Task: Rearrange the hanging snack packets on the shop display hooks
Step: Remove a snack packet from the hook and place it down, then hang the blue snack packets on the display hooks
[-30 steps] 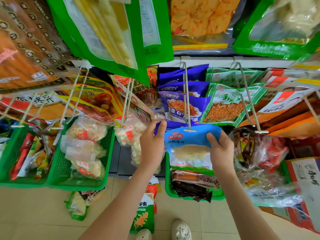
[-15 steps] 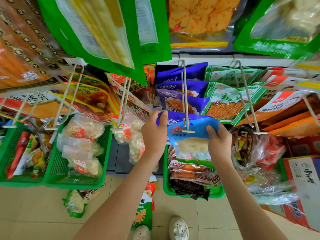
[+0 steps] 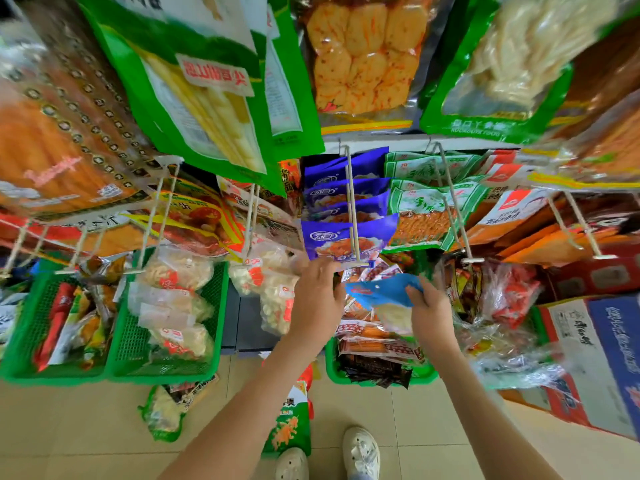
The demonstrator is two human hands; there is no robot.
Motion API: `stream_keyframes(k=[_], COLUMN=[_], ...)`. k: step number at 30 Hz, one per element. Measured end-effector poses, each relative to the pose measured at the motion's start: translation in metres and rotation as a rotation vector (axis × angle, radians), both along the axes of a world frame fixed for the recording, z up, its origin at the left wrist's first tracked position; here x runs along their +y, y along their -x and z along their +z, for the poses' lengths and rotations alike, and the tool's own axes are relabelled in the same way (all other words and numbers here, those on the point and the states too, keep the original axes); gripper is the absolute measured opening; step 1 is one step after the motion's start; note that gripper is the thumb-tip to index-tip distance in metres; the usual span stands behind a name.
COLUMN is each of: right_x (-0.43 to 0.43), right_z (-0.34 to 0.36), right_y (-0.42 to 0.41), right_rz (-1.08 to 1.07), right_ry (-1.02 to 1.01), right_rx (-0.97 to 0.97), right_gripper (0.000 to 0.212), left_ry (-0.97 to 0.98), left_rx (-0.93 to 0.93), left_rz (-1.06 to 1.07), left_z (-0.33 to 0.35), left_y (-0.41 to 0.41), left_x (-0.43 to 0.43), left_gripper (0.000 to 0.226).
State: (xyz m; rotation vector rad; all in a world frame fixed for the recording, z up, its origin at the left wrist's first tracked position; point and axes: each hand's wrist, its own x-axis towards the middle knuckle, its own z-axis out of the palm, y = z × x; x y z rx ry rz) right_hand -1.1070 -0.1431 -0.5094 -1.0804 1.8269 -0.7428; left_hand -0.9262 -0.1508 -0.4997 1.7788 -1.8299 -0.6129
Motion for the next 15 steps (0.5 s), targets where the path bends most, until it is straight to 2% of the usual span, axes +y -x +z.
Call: stream_keyframes(k=[3,5,8,12,15], right_x=[0.027,0.043,0.062,0.073,0.078], right_z=[0.048,0.089,0.150,0.225,0.279], right_y=[0.001,-0.002,-0.010,-0.020,-0.026], right_rz=[0.024,0.037,0.047,0.114,0.228], right_ry=[-0.014,0.014,0.109,0.212,0.484], right_rx=[-0.076,-0.105,-0.137,-0.106,0.203], right_gripper=[0.017,0.020,0.019,0.020,0.038], left_ry=[-0.327,-0.440,-0.379,-0.176,-0.075], left_rx=[-0.083,-0.147,-0.144,-0.227,-0.290], left_rz=[-0.237,-0.345,-0.371,-0.405,-0.464], left_z=[0.046,0.085,0.150,0.232,0.291], left_y=[-0.006,-0.010,-0.016,-0.031,-0.041], left_x=[0.012,0.021,0.034,0.042,0.050], left_gripper=[0.039,0.033,0.018,0.019,0.017])
